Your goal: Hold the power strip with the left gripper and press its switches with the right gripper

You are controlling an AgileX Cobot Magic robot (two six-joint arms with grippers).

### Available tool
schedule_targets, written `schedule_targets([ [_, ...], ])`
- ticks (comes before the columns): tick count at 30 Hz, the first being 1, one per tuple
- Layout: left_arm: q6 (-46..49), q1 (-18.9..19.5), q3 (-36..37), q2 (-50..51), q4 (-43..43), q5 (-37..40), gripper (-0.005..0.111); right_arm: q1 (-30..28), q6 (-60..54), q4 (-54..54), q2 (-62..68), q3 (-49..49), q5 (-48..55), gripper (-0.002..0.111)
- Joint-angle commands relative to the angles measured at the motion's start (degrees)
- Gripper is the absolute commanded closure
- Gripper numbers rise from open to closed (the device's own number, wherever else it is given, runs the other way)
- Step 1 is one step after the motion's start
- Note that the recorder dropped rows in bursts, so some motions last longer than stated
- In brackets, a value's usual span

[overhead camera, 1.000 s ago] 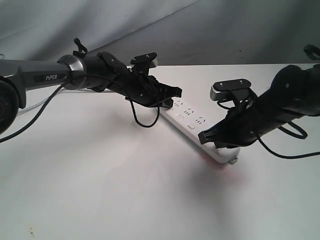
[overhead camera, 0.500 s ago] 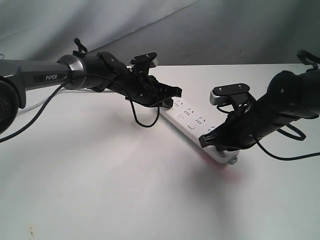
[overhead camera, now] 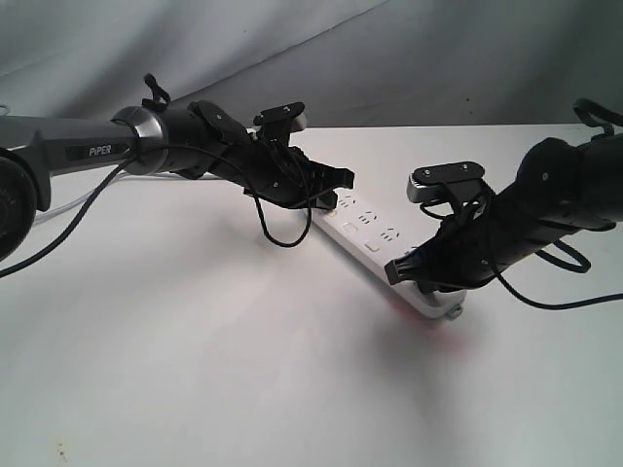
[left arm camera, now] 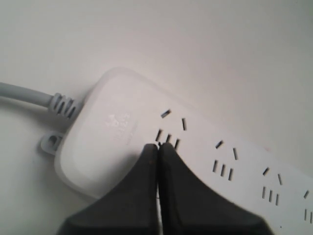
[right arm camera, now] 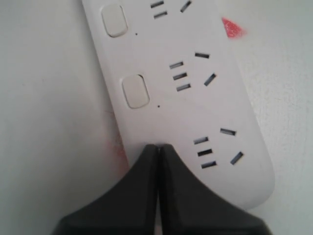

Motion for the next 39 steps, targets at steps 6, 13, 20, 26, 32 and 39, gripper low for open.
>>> schedule_targets([
  [6, -0.74, -0.20, -0.24, 0.08, -0.25, -0.12, 0.107, 0.22, -0.01, -1.30, 5.87, 0.82, 0.87, 0.108],
  [13, -0.74, -0.20, -0.24, 0.08, -0.25, -0.12, 0.107, 0.22, 0.56, -1.30, 5.89, 0.82, 1.39, 0.108],
  [20, -0.74, -0.20, -0.24, 0.08, -0.25, -0.12, 0.107, 0.22, 0.77, -1.00, -4.01, -2.26, 3.76, 0.108],
  [26, -2.31, -0.20, -0.24, 0.08, -3.35, -0.10, 0.107, 0.22, 0.65, -1.76, -3.58, -5.15, 3.02, 0.108],
  [32, -4.06, -0.20, -0.24, 0.08, -5.18, -0.40, 0.107, 0.22, 0.56, -1.06, -1.22, -5.15, 0.39, 0.108],
  [39, -4.87, -0.20, -0.24, 0.08, -5.18, -1.50, 0.107, 0.22, 0.06, 0.55, 0.15, -5.15, -0.73, 0.108],
])
